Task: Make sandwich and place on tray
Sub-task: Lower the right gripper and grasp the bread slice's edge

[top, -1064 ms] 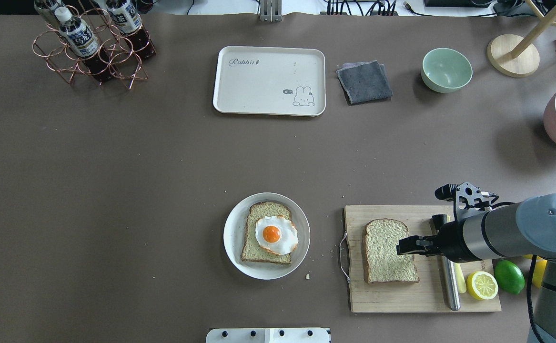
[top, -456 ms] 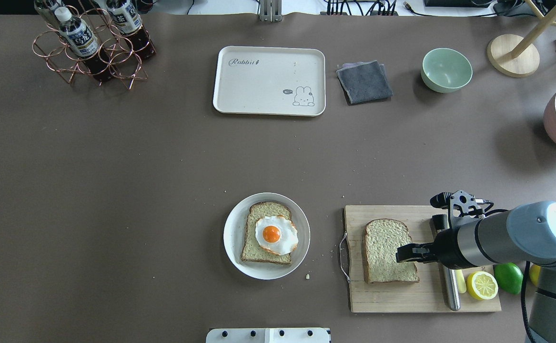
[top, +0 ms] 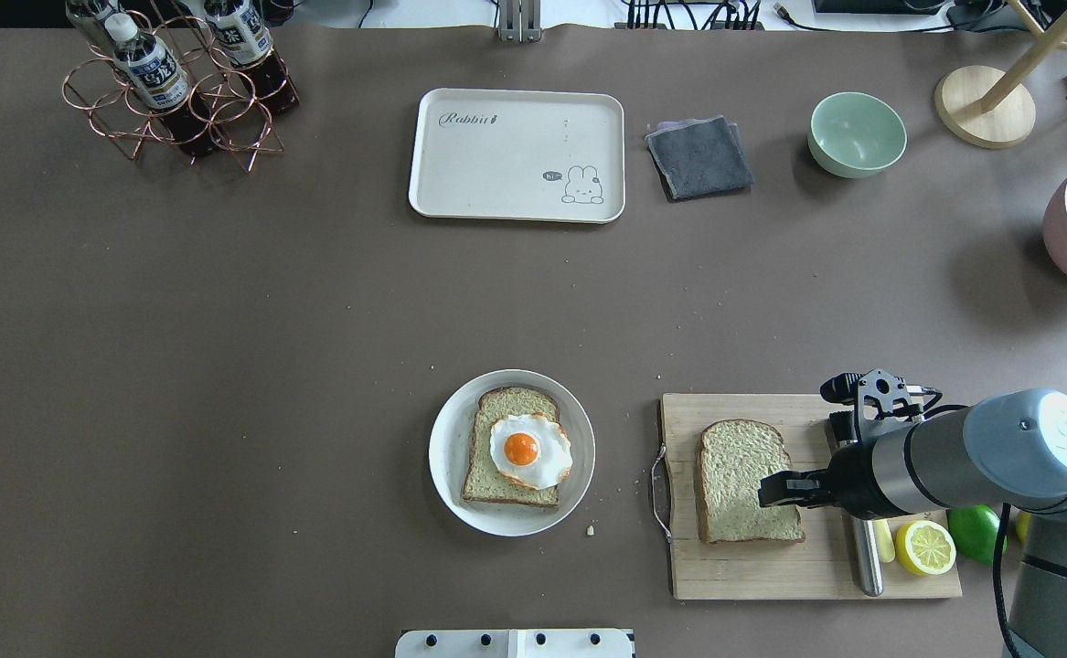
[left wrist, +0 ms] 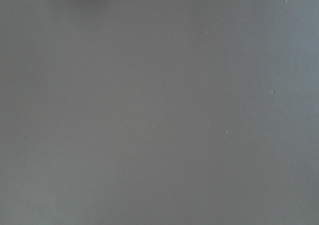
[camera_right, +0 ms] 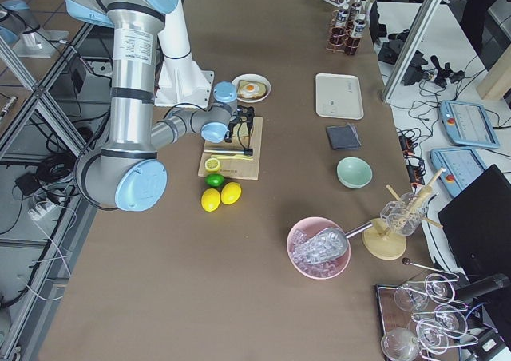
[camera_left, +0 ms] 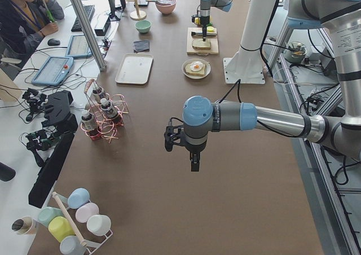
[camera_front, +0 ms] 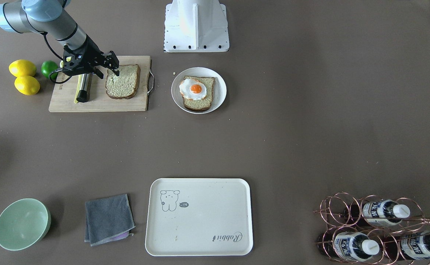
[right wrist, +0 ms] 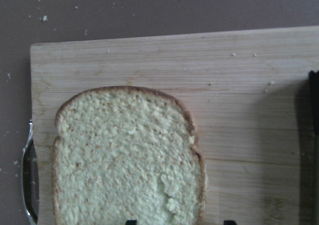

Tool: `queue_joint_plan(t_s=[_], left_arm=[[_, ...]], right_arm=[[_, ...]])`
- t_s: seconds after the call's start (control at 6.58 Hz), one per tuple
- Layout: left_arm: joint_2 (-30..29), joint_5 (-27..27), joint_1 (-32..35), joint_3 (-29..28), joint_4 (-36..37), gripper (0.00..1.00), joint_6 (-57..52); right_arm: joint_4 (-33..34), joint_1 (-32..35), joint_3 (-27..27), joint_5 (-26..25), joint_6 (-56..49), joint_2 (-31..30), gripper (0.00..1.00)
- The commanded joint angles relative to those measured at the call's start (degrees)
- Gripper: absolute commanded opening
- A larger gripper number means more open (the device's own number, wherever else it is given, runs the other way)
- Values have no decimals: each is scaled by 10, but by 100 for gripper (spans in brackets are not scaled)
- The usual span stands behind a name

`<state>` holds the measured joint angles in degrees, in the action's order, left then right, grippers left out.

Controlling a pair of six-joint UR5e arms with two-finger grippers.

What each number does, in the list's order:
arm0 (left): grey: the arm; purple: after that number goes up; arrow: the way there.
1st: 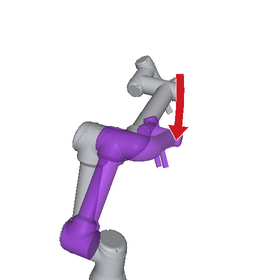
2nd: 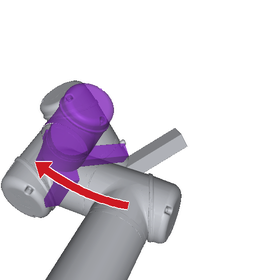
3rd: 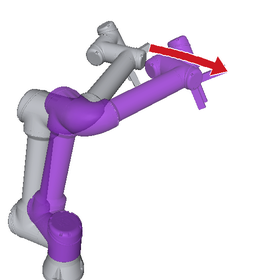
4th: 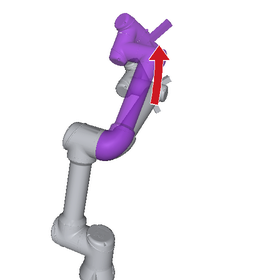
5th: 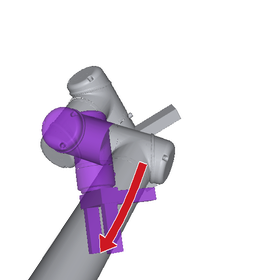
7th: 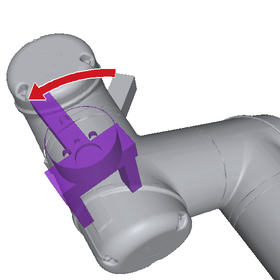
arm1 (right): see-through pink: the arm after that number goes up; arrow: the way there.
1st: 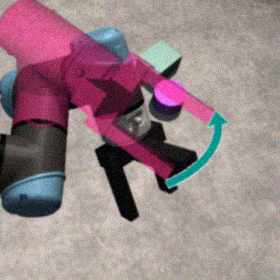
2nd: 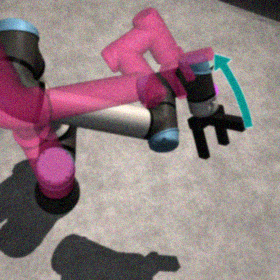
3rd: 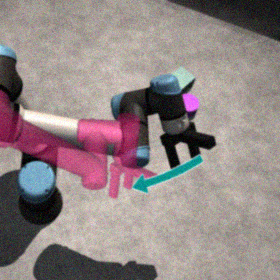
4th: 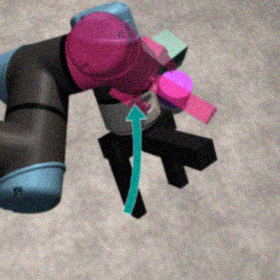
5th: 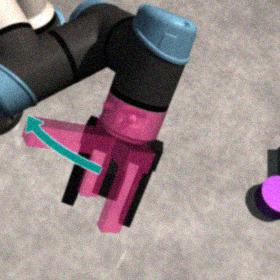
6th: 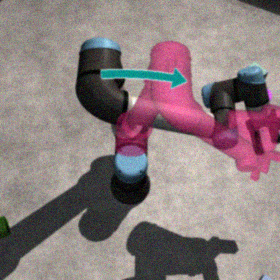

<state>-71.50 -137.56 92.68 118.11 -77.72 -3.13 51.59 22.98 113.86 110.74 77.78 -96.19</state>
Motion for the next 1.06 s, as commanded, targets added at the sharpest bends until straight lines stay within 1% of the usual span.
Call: queue_joint_plan(t_s=[0.0,0.15,0.3,0.46,0.76,0.91], left_arm=[[4,-2,2,2,0,98,0],[4,-2,3,3,0,98,0],[4,-2,4,3,0,98,0],[4,-2,4,3,0,98,0],[4,-2,4,3,0,98,0],[4,-2,4,3,0,98,0]], right_arm=[[0,-1,-1,0,0,-1,38],[-1,-2,-3,0,0,-1,29],[-1,-2,-3,0,0,-2,16],[-1,-2,-3,1,0,-1,0],[-1,-2,0,6,-2,0,0],[-1,1,11,14,-3,1,0]])
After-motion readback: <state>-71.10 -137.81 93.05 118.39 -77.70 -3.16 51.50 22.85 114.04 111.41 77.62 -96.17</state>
